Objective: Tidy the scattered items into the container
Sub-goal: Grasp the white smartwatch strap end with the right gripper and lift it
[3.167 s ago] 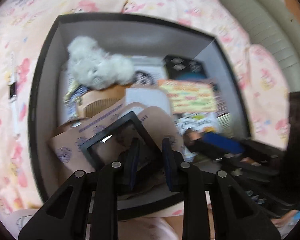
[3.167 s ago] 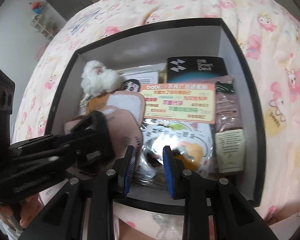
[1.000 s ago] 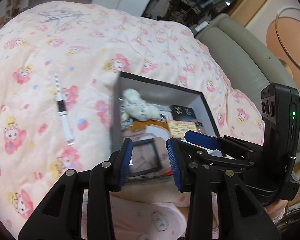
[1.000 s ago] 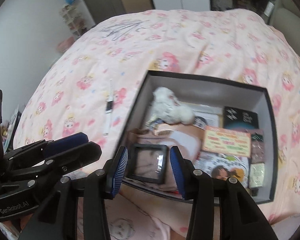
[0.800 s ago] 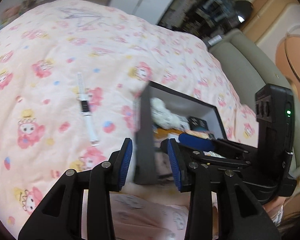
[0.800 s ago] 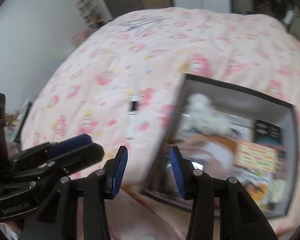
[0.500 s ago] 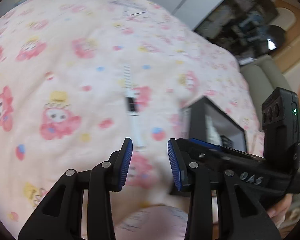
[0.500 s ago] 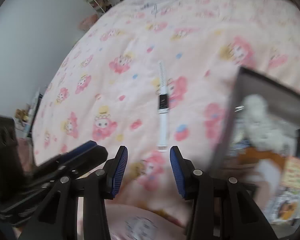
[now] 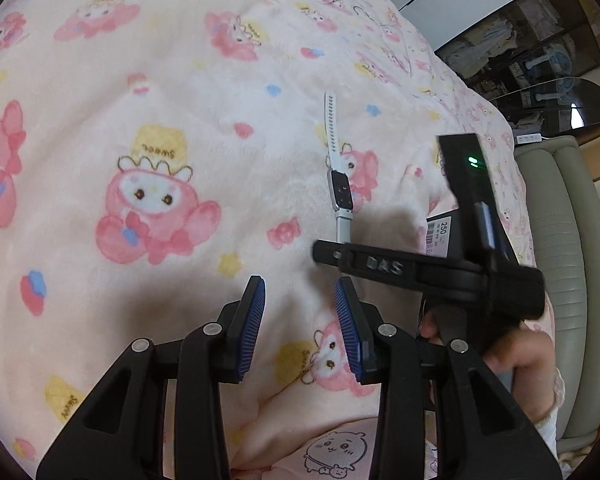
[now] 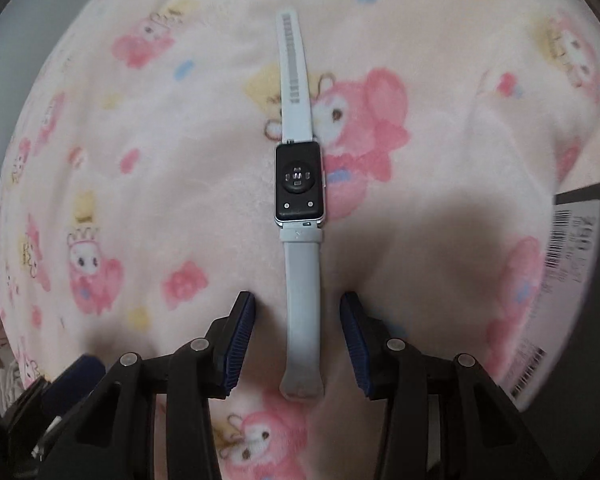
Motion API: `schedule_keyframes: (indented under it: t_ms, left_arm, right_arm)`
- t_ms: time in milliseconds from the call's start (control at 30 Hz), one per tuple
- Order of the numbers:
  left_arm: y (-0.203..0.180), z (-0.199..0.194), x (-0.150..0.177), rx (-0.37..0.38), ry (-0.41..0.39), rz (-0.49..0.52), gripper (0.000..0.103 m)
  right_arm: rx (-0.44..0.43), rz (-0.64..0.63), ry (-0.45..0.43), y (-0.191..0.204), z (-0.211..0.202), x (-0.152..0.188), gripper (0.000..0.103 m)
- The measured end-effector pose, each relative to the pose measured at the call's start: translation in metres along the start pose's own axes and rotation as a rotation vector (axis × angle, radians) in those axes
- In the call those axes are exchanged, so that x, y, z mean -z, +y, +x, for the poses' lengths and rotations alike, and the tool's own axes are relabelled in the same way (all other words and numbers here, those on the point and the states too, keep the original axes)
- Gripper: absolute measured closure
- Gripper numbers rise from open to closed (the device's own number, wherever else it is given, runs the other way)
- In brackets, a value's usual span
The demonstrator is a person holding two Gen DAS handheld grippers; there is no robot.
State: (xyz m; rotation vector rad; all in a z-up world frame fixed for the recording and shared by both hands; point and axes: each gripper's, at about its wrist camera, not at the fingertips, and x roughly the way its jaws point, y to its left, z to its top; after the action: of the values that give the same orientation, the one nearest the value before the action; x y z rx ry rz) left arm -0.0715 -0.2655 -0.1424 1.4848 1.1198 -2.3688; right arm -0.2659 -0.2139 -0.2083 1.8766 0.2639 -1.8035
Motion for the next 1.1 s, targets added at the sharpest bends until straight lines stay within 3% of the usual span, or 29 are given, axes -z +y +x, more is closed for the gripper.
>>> schedule_keyframes:
  t_ms: [33, 100, 133, 167, 267, 567, 800, 1100]
  left_arm:
    - [-0.001, -0.001, 0.001, 0.003, 0.000, 0.003, 0.067]
    - [-0.002, -0.003, 0.003, 0.005, 0.003, 0.012, 0.067]
    - [-0.002, -0.005, 0.004, 0.005, 0.005, 0.015, 0.067]
    - [-0.004, -0.006, 0.005, 0.007, 0.005, 0.016, 0.067]
    - [-0.007, -0.013, 0.010, 0.021, 0.001, 0.019, 0.067]
    - [-0.042, -0.056, 0.028, 0.079, -0.047, 0.055, 0.067]
    - [-0.103, -0.065, 0.057, 0.174, -0.015, 0.170, 0.067]
    - [-0.186, -0.049, 0.127, 0.207, 0.079, 0.329, 0.067]
  right_arm:
    - [-0.015, -0.003, -0.006, 0.000, -0.001, 0.000, 0.063]
    - [-0.076, -0.019, -0.027, 0.002, -0.008, 0.003, 0.074]
    - [-0.106, -0.025, -0.032, 0.003, -0.012, 0.006, 0.088]
    - [-0.133, -0.030, -0.036, 0.003, -0.015, 0.009, 0.093]
    - [-0.207, -0.049, -0.064, 0.006, -0.029, 0.020, 0.099]
    - [-0.322, -0.069, -0.240, -0.005, -0.109, 0.068, 0.101]
    - [-0.391, -0.053, -0.327, -0.045, -0.168, 0.163, 0.101]
    - [-0.417, 0.063, -0.411, -0.110, -0.193, 0.267, 0.101]
